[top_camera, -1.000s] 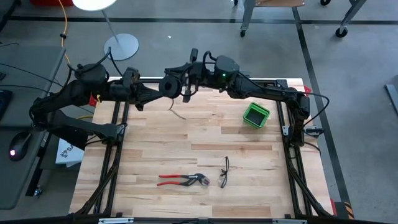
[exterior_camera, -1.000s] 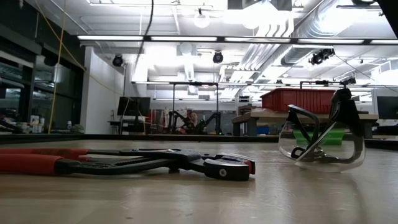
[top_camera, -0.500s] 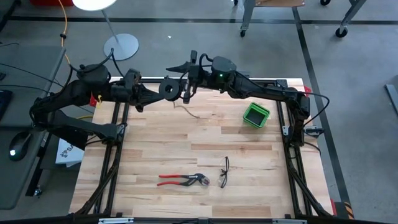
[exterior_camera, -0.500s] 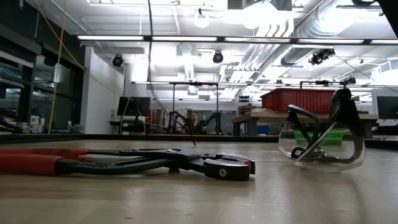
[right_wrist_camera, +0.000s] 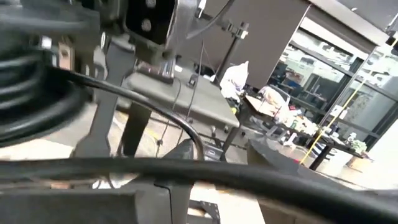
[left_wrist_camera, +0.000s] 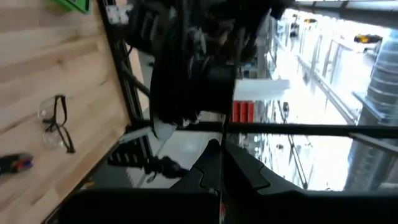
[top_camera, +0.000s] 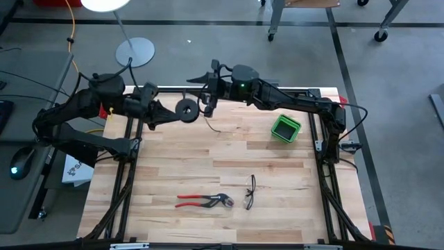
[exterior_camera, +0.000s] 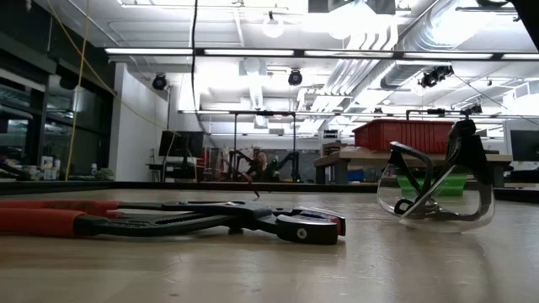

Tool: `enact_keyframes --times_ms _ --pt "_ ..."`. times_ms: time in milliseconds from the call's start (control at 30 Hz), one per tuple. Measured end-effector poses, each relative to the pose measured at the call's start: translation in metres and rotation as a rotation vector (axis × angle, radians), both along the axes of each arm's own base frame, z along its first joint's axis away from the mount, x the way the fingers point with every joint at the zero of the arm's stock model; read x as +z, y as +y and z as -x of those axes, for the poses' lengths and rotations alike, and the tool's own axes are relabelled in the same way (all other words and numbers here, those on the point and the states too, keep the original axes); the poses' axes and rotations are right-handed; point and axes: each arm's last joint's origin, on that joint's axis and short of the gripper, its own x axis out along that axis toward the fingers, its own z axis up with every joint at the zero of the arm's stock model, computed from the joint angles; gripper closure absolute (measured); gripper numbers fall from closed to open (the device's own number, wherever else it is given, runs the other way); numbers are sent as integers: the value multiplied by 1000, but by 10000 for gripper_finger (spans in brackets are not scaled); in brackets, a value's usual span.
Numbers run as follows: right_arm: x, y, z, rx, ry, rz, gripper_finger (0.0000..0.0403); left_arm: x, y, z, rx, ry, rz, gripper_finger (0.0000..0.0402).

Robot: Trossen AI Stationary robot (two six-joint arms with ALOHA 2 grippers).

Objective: Coil cords
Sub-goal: Coil the black wire onto the black spool

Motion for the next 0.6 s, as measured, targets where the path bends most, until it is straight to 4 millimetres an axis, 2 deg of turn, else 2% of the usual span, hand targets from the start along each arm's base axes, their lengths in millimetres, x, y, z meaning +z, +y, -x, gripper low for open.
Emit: enact_keyframes --times_ms 300,600 --pt "-4 0 2 -2 67 11 261 -6 0 1 -37 60 -34 401" --pt "0 -3 7 -2 76 9 261 -17 5 5 -42 155 -199 401"
